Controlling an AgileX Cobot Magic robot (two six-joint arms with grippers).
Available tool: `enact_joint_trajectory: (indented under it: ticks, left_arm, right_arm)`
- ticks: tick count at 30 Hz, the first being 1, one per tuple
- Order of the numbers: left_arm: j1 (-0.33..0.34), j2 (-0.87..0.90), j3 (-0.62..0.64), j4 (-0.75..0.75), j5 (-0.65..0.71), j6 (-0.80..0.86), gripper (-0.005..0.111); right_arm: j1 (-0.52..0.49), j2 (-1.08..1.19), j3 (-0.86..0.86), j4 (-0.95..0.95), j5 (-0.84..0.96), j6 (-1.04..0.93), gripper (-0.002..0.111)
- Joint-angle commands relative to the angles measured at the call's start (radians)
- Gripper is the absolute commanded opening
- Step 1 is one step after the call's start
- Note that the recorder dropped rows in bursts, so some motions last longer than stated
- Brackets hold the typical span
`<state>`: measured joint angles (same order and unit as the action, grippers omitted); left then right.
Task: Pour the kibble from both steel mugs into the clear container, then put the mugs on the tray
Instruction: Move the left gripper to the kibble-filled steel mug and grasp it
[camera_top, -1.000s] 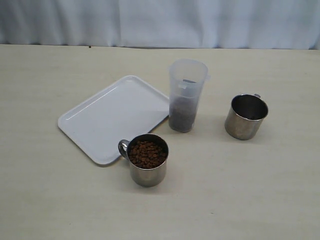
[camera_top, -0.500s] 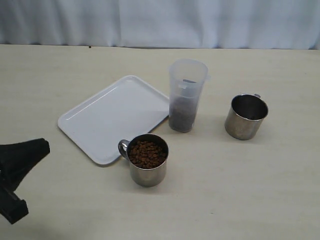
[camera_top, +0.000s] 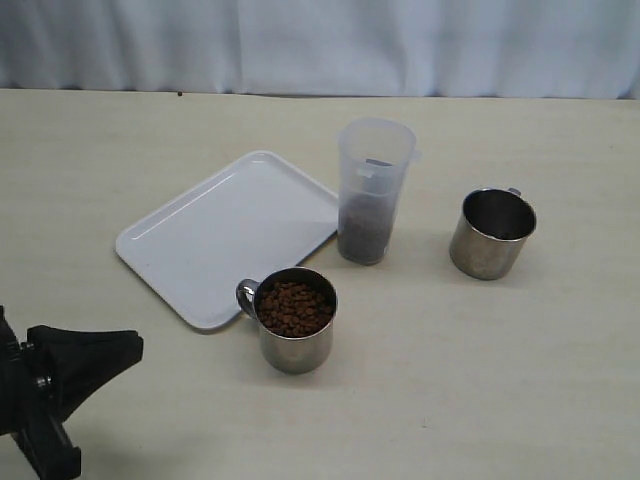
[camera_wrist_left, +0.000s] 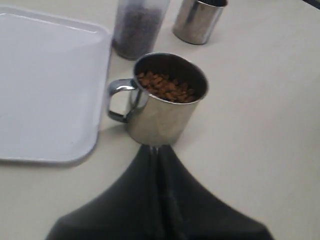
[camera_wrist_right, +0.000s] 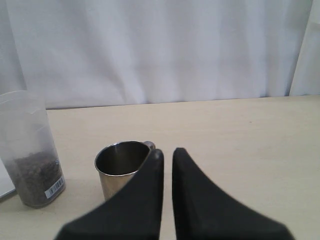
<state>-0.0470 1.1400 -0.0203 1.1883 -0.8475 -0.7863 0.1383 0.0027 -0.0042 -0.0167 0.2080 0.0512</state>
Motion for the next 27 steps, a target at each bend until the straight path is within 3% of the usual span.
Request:
enact_joint_trajectory:
  ticks: [1, 3, 6, 8, 12, 14, 17, 23, 27]
  left_arm:
    - [0.0, 0.092, -0.005, 0.026, -0.12, 0.099, 0.0]
    - [-0.012, 0.164, -0.005, 0.026, -0.173, 0.182, 0.002]
    - [-0.121, 0.288, -0.005, -0.055, -0.197, 0.371, 0.011]
    - [-0.215, 0.382, -0.005, -0.169, -0.203, 0.526, 0.024]
    - [-0.32, 0.51, -0.016, -0.418, -0.251, 0.729, 0.053]
    - [-0.342, 0.544, -0.047, -0.452, -0.246, 0.729, 0.068]
    - [-0.349, 0.556, -0.109, -0.431, -0.187, 0.708, 0.079]
    - [-0.349, 0.557, -0.255, -0.253, -0.017, 0.467, 0.079]
    - [-0.349, 0.557, -0.327, -0.221, 0.044, 0.388, 0.079]
  right_arm:
    - [0.003, -0.003, 0.004, 0.002, 0.003, -0.006, 0.005]
    - [0.003, -0.003, 0.004, 0.002, 0.003, -0.006, 0.005]
    - [0.003, -0.003, 0.004, 0.002, 0.003, -0.006, 0.005]
    - [0.003, -0.003, 0.004, 0.002, 0.003, -0.006, 0.005]
    - [0.003, -0.003, 0.004, 0.002, 0.003, -0.006, 0.005]
    - [0.003, -0.003, 0.004, 0.002, 0.003, -0.006, 0.005]
    - [0.003, -0.003, 0.004, 0.002, 0.003, -0.006, 0.005]
    - [0.003, -0.003, 0.004, 0.002, 0.003, -0.006, 0.005]
    - [0.003, -0.003, 0.004, 0.002, 0.003, -0.006, 0.005]
